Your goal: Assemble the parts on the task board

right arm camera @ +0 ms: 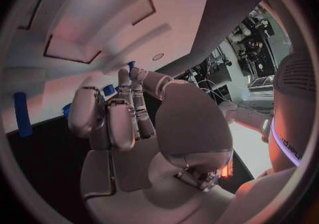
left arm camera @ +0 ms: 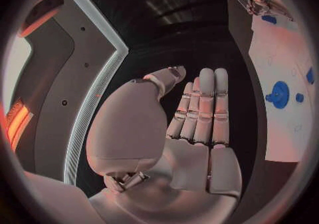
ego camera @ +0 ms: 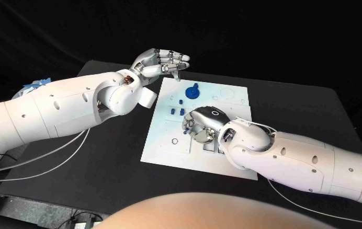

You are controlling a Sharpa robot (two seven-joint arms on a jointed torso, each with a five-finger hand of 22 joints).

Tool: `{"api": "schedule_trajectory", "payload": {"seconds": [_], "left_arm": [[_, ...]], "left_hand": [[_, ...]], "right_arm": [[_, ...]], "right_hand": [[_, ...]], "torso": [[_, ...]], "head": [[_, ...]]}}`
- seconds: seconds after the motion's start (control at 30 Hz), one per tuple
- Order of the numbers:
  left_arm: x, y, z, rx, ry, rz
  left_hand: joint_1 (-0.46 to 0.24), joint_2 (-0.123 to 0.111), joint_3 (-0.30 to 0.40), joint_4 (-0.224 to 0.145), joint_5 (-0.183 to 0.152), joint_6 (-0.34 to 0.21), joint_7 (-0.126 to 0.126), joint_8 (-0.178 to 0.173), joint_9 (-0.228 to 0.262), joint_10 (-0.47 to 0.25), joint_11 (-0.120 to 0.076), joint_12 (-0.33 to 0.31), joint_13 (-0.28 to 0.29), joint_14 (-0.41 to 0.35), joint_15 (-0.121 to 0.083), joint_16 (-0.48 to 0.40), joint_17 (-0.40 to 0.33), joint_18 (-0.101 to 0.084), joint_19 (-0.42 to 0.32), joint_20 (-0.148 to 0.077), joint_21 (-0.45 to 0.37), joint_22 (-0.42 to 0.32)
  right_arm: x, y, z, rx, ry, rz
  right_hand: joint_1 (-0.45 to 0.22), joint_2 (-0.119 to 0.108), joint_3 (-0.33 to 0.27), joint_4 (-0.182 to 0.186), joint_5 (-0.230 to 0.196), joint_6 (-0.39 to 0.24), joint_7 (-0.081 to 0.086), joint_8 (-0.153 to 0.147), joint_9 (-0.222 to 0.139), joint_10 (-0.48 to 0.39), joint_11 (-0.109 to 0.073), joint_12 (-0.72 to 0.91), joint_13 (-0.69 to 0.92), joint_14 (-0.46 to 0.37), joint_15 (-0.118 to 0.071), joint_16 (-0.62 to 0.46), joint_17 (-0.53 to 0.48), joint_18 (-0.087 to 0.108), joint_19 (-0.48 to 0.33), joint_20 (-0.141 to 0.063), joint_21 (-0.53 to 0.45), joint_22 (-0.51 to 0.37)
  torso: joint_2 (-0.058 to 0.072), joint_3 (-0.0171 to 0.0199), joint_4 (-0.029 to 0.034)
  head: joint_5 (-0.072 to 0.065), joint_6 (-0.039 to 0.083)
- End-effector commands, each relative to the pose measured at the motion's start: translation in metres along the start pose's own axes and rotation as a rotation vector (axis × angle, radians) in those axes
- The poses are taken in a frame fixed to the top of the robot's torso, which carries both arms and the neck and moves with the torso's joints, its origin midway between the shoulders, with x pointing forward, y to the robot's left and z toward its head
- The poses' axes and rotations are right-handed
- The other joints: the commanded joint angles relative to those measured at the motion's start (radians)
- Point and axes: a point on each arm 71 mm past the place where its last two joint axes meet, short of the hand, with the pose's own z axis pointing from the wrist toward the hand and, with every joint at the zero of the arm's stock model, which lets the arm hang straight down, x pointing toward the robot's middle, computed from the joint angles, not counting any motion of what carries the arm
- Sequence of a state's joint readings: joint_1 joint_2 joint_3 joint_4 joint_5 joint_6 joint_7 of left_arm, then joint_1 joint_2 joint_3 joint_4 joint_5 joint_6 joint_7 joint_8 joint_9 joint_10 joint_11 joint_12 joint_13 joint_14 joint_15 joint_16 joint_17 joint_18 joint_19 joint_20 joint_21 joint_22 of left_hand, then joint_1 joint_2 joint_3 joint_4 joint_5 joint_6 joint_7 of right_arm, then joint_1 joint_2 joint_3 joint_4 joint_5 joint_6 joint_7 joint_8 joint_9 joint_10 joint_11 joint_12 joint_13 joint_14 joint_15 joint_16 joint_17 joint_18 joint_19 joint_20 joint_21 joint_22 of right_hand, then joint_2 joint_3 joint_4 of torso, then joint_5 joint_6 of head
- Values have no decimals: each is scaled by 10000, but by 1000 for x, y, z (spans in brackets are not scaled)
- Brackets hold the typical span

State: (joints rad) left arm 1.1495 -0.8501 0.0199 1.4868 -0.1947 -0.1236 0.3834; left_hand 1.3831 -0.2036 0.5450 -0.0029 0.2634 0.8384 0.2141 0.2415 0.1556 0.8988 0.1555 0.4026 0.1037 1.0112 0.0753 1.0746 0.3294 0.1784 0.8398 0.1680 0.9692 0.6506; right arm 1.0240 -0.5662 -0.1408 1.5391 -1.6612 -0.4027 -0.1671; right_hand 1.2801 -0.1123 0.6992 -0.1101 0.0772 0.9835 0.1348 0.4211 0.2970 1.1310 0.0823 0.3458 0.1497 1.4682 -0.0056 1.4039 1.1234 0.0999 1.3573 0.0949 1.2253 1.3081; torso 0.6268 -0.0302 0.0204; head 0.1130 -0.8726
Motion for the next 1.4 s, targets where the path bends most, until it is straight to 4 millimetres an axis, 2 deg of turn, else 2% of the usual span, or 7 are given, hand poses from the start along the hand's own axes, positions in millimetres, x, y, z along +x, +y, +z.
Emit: {"api": "schedule_trajectory", "payload": {"seconds": [0.03,0.7,0.97,1.07,1.17,1.23,1.4], "left_arm": [[2,-1,1,78,84,-17],[2,-1,1,68,94,-21],[2,-1,1,41,72,-12],[1,-1,1,24,64,-8],[1,-1,1,17,59,-6],[0,-1,0,11,53,-3],[-1,0,0,-2,23,9]], "left_hand": [[-33,36,-39,2,34,-60,90,-27,-15,-85,10,33,12,-43,-2,-29,-7,44,-81,-13,-51,-1],[-33,36,-39,2,34,-60,90,-27,-15,-85,10,33,12,-43,-2,-29,-7,44,-81,-13,-51,-1],[-43,42,-43,0,37,-83,94,-23,-16,-120,15,54,16,-46,2,-24,-5,47,-86,-5,-59,-6],[-43,42,-43,0,37,-83,94,-23,-16,-120,15,54,16,-46,2,-24,-5,47,-86,-5,-59,-6],[-43,42,-43,0,37,-83,94,-23,-16,-120,15,54,16,-46,2,-24,-5,47,-86,-5,-59,-6],[-43,42,-43,0,37,-83,94,-23,-16,-120,15,54,16,-46,2,-24,-5,47,-86,-5,-59,-6],[-44,50,-41,1,38,-89,95,-21,-17,-130,16,59,17,-47,3,-23,-5,48,-86,-3,-61,-6]], "right_arm": [[2,1,0,-40,212,-49],[10,5,5,-32,741,-241],[7,1,3,82,231,-116],[4,-2,1,147,-166,13],[1,-5,-2,168,-482,158],[-1,-6,-5,173,-680,266],[-10,-11,-17,185,-1006,554]], "right_hand": [[-34,48,-46,-9,60,-2,60,30,10,124,-158,-24,8,150,-43,-4,9,-149,53,3,32,469],[-85,17,-191,-3,3,-46,65,17,24,101,-147,-84,12,154,-35,1,39,-138,24,11,-29,445],[-229,-96,-442,74,463,-466,211,-239,-59,-232,2,-338,-39,122,82,-44,-48,-77,-159,90,-362,273],[-403,-346,-536,135,500,-1045,471,-625,-227,-750,242,-640,-162,-65,292,-242,-463,38,-542,245,-981,-71],[-487,-574,-644,150,455,-1309,612,-820,-316,-1166,415,-791,-260,-289,441,-431,-872,156,-932,387,-1593,-411],[-529,-702,-729,161,499,-1532,608,-968,-380,-1373,452,-814,-300,-380,485,-468,-960,199,-1056,451,-1785,-510],[-540,-781,-807,163,531,-1543,602,-994,-392,-1490,467,-787,-315,-443,504,-503,-1076,211,-1082,485,-1834,-529]], "torso": [[6,2,-2],[0,-9,6],[4,-5,-7],[3,2,0],[3,2,-6],[8,5,-6],[-6,10,-25]], "head": [[2,0],[-23,0],[-24,0],[-30,0],[-22,0],[-21,0],[-68,0]]}}
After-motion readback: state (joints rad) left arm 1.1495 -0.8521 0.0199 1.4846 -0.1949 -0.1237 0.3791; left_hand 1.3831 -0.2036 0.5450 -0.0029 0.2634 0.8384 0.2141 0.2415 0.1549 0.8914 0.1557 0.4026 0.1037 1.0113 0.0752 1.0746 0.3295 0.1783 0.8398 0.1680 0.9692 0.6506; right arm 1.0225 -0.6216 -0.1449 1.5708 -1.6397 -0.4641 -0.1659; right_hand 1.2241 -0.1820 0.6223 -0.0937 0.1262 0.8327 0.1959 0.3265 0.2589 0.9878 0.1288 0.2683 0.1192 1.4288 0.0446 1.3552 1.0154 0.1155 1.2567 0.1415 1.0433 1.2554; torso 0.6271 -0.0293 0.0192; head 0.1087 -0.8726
